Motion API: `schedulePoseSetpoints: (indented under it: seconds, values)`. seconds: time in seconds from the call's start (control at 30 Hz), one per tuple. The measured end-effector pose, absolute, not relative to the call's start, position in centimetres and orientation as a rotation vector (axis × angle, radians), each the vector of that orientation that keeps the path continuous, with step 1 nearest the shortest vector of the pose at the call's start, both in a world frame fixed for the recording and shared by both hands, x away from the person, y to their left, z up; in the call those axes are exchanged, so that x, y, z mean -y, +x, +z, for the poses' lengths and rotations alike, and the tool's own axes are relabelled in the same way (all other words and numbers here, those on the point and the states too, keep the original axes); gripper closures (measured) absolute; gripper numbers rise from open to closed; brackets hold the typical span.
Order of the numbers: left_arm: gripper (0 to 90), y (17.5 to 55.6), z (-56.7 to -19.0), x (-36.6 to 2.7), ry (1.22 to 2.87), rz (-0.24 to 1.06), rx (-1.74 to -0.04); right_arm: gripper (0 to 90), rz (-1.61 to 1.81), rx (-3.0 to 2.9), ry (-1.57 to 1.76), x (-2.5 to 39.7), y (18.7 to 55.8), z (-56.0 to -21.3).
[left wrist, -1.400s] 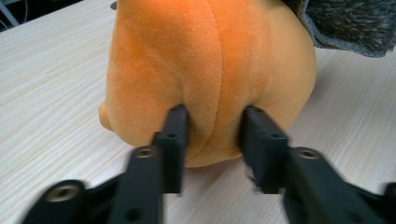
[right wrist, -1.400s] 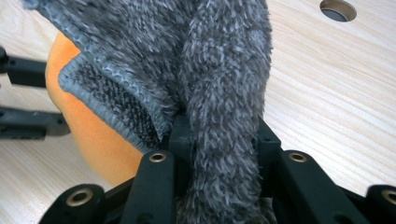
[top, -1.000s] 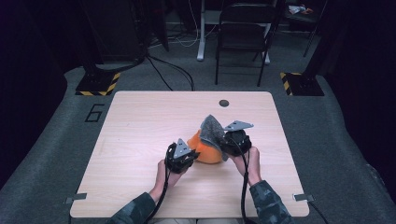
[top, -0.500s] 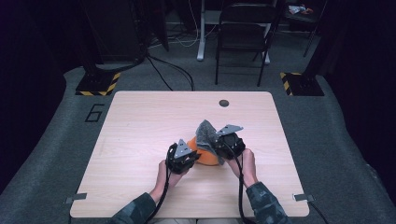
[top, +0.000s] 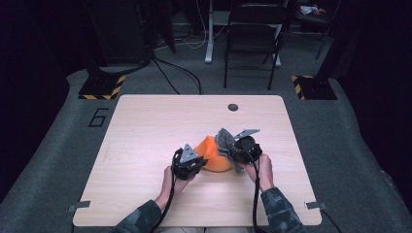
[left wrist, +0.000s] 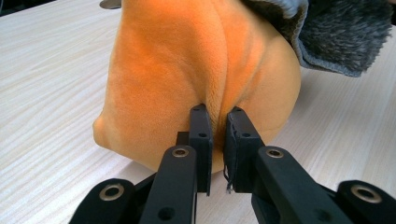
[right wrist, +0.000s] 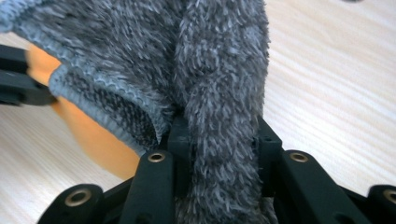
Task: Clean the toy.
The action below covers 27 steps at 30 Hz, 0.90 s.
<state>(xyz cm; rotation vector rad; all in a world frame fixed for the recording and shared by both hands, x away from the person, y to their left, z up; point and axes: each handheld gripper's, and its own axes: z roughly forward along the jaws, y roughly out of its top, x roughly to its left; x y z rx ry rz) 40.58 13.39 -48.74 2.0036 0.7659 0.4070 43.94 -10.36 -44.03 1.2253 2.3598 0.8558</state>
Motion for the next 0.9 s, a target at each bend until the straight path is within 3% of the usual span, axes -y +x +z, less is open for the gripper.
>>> schedulePoseSetpoints:
  seconds: [0.53, 0.73, 0.9]
  values:
    - [82.5, 40.7, -48.9, -13.7, 2.0, 0.4, -0.775, 67.7, 0.639, -2.405, 1.415, 12.0, 46.0, -49.6]
    - [82.3, 40.6, -49.0, -13.7, 1.997, 0.412, -0.765, 68.2, 0.594, -2.386, 1.388, 12.0, 46.0, -48.7]
    - [82.3, 40.6, -49.0, -13.8, 1.997, 0.405, -0.763, 68.4, 0.768, -2.289, 1.395, 13.6, 45.6, -46.0]
